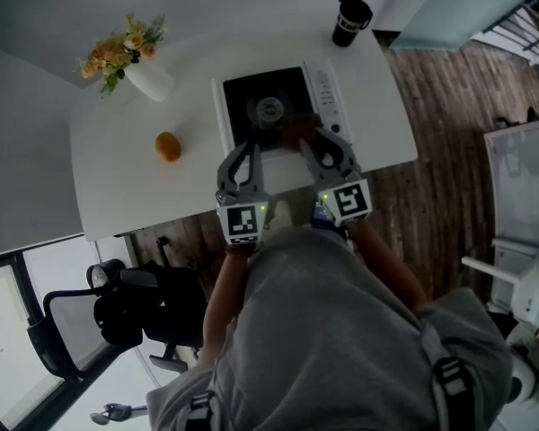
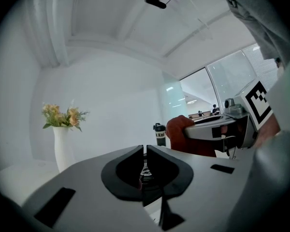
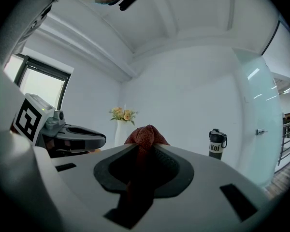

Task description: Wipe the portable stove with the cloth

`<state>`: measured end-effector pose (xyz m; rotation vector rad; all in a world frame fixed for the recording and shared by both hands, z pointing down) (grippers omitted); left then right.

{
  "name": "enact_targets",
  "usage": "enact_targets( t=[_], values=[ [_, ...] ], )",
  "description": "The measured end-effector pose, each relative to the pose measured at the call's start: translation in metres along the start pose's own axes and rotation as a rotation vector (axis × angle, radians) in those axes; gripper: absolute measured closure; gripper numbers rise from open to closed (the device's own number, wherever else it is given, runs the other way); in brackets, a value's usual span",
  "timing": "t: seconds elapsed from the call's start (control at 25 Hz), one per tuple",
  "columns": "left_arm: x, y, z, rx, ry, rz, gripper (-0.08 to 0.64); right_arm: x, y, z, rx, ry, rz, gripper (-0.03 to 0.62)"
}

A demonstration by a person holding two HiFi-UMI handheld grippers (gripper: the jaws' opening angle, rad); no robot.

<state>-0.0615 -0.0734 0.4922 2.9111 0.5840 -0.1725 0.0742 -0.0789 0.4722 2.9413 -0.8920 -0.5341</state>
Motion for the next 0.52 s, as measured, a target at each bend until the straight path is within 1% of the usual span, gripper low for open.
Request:
enact_targets(
  t=[0.2,0.52],
  values=[
    [-0.0007,-0.0004,-0.0005,0.005,-0.018,0.006,0.515,-0.0005,-0.0001,-0.0031,-0.018,-0.009,0.011,0.503],
    [-0.0005,0.0003,0.0024,0.009,-0.008,0.008,0.515,0.0002,0.0016,-0.0031,-0.023,-0.005,0.019,0.503]
  ],
)
Point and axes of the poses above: the fingertips, and each gripper's own axes: y forward along the fingers, x to its right, z out of its top, the point moved 3 cm from there along -y, backward along the fingers, and after that the axes turned 14 degrees about -y, right-handed, at the moved point
